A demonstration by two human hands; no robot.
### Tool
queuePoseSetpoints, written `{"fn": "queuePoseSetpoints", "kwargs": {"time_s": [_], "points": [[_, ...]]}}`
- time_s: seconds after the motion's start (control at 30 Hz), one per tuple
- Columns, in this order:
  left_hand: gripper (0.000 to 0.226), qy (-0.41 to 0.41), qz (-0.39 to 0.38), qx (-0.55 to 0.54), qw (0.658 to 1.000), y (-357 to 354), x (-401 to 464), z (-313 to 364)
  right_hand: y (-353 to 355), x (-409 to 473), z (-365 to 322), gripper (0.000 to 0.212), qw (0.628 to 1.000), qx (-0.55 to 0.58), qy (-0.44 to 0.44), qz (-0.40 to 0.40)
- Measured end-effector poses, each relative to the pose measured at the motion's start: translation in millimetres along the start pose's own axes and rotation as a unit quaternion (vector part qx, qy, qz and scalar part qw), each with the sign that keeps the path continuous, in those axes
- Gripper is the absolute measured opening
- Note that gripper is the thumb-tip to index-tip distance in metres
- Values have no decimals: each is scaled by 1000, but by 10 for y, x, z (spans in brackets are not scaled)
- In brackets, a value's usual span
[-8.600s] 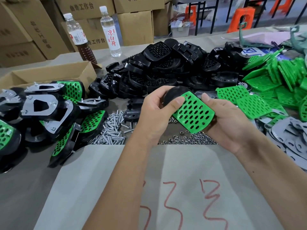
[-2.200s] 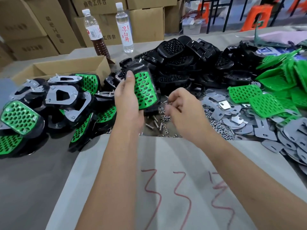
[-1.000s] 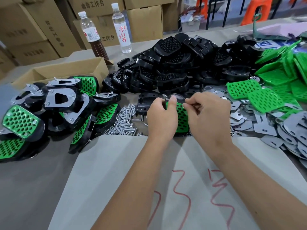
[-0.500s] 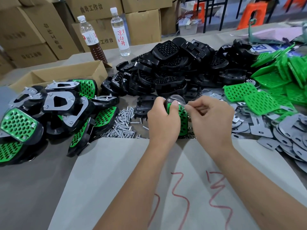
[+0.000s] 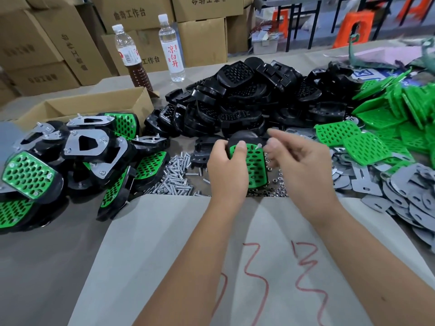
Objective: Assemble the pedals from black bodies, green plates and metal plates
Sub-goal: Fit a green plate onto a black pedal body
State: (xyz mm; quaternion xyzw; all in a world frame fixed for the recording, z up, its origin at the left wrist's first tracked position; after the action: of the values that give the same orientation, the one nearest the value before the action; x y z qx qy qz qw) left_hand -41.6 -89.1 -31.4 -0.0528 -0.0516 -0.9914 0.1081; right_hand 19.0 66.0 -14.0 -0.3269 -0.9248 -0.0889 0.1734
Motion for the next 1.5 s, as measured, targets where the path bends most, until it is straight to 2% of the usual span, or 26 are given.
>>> {"fn": "queuePoseSetpoints", "kwargs": {"time_s": [0.13,0.23,0.3,0.4,0.47,0.53,0.63,0.77,0.9,0.97,1.03,1.1,1.17,1.27,1.37,1.5], "points": [[27,81,-18,-119,989,2,-6,-56,128,8,72,20,997,19,-15,72],[45,103,-31,-154,982,16,-3,-2,101,-12,69,21,998,-11,-3,59],[41,104,-20,-162,981,65,20,51,67,-34,34,20,998,-46,23,44],[26,133,27,-208,969,287,185,82,-49,-88,-84,17,989,-113,100,-2],[24,152,56,-227,960,485,331,68,-205,-158,-179,12,968,-174,171,-53],[23,158,82,-227,958,648,434,37,-405,-222,-232,7,945,-224,205,-118],[22,165,109,-231,953,743,464,10,-705,-287,-238,13,917,-295,183,-198],[24,165,126,-237,949,721,436,3,-997,-291,-154,31,859,-428,122,-252],[23,183,134,-238,944,706,432,-57,-991,-220,-152,16,844,-446,130,-269],[37,213,108,-250,938,639,425,-73,-900,-168,-138,14,839,-451,152,-262],[35,230,84,-253,936,535,397,-87,-737,-66,-95,13,851,-442,157,-235],[23,237,53,-260,934,394,331,-61,-496,71,-58,9,903,-375,122,-174],[27,241,16,-269,932,233,247,-55,-203,180,-40,10,954,-276,87,-75],[27,179,-35,-216,959,33,129,-37,110,196,-101,14,977,-184,96,43],[28,92,-36,-144,985,-66,41,-18,132,162,-128,9,992,-78,89,47],[33,51,-51,-128,989,-177,-53,12,29,110,-147,11,997,-18,71,3]]}}
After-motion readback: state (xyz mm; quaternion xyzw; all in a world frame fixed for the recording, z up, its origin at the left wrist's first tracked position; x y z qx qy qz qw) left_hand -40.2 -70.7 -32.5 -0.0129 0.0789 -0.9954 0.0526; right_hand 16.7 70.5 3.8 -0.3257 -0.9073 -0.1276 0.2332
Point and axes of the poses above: each hand's wrist, its own x-axis towards the middle knuckle, its own y-axis out of the back of the hand, z = x × y, the point moved 7 cm from there along x, towards the middle knuckle, and after that the axes turned 8 degrees about z, right-handed, at the moved point
